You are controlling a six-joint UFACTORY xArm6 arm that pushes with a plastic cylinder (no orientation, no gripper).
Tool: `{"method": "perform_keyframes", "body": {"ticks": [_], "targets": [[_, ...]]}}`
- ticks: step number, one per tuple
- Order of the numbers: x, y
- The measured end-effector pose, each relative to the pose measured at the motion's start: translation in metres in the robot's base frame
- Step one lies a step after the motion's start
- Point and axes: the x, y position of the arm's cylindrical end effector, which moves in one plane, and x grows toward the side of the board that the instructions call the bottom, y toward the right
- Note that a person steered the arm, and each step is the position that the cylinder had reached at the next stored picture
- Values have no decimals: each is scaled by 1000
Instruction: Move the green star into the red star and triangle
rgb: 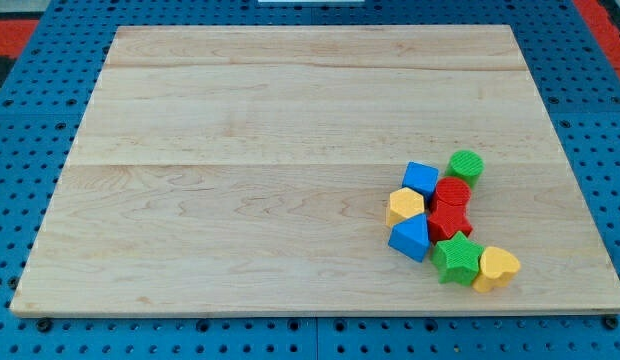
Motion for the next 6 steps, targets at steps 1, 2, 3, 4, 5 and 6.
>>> {"method": "perform_keyframes", "body": {"ticks": [1, 2, 3, 4, 5, 6], "targets": [[49, -20], [43, -65], [48, -72], [48, -102], [48, -147], [35, -154]]}}
